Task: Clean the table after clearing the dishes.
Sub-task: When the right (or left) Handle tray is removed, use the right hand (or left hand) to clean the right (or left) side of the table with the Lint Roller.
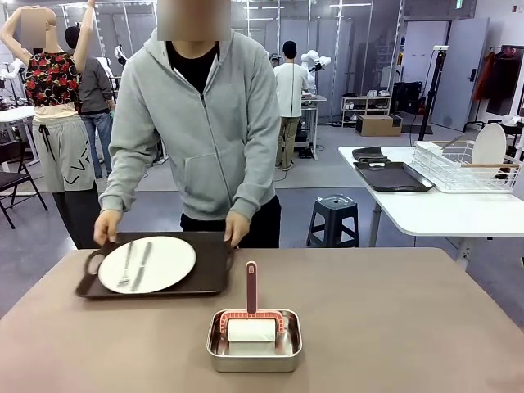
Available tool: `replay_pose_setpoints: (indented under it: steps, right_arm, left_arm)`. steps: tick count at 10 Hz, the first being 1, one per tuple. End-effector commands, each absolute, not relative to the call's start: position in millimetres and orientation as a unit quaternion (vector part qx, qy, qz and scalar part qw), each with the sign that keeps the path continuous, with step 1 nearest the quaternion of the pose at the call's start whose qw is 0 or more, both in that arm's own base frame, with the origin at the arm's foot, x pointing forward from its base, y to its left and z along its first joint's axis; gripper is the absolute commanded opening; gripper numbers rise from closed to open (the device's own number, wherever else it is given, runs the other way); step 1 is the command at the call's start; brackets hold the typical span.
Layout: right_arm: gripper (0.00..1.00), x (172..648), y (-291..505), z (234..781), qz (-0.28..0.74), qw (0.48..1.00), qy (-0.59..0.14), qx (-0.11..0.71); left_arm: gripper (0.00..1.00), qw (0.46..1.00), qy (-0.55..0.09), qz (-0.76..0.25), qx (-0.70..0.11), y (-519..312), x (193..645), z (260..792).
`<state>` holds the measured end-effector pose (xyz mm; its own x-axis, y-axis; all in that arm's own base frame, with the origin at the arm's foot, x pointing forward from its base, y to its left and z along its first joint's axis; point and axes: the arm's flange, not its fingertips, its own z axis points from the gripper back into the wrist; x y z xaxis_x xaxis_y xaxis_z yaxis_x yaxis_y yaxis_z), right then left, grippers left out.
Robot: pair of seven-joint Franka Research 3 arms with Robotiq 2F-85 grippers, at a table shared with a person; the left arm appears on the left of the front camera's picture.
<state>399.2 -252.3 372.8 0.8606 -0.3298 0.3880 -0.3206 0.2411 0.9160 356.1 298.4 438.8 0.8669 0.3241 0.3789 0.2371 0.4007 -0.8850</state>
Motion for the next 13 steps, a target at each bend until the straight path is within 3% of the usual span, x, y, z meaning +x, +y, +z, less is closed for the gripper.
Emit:
replay_pose_setpoints:
  steps: [1, 6, 10, 13]
  right_arm:
    - [1.0, 398, -253, 375, -0.002, 0.744, -0.263, 0.615]
    - [1.0, 398, -253, 375, -0.002, 0.744, -0.263, 0.615]
    - [1.0, 398, -253, 375, -0.002, 0.744, -0.263, 0.615]
    - [1.0, 398, -253, 375, -0.002, 0.744, -0.263, 0.615]
  left_arm:
    - [1.0, 0.796, -0.26, 0.026, -0.546, 300, 354, 441]
    - [1.0, 0.804, -0.266, -0.006, -0.531, 292, 361, 454]
    - [1.0, 0.874, -0.2, -0.254, -0.364, 154, 421, 554]
    - [1.0, 0.855, -0.143, -0.458, -0.198, -3, 461, 601]
